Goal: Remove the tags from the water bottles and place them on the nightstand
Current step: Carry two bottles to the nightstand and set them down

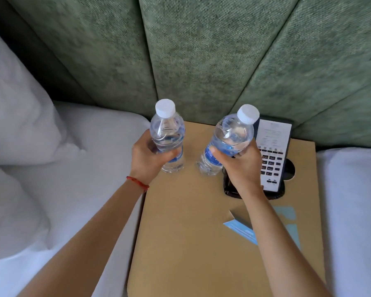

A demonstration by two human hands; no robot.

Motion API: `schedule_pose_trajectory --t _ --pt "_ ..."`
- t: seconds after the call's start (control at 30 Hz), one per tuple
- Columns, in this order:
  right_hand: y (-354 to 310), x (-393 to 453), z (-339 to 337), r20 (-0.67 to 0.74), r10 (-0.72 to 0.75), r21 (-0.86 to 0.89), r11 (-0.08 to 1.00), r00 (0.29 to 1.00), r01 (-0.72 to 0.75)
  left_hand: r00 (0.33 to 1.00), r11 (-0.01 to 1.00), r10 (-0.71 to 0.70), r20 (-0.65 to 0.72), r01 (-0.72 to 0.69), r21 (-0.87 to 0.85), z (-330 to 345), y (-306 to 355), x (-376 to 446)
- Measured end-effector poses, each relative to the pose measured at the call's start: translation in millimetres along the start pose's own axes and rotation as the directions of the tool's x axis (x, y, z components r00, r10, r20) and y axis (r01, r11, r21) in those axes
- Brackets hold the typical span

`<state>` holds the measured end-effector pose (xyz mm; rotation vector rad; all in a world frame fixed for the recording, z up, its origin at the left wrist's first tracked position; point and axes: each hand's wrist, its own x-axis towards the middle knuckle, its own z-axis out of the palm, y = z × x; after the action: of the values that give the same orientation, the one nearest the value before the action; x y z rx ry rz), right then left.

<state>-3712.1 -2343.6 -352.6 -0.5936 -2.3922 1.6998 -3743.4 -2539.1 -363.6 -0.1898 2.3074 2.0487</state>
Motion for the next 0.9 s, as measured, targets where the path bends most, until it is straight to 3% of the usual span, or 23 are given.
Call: schedule_pose_trajectory --t 0.47,0.7,0.9 --pt "31.1 46.9 28.9 0.034 -0.095 0.046 0.995 0.995 0.093 0.99 0.994 0.058 0.129 -0.046 -0.094 14.1 -32.0 61.0" --pt "35.9 57.0 26.4 0.087 -0.107 0.129 0.987 0.99 0.096 0.976 0.996 0.089 0.2 -0.085 -0.028 9.8 -35.6 70.7" --pt "36.4 60.3 21.6 0.162 -0.096 0.089 0.993 0.982 0.082 0.977 0.996 0.088 0.193 -0.091 0.007 8.7 -33.5 70.2"
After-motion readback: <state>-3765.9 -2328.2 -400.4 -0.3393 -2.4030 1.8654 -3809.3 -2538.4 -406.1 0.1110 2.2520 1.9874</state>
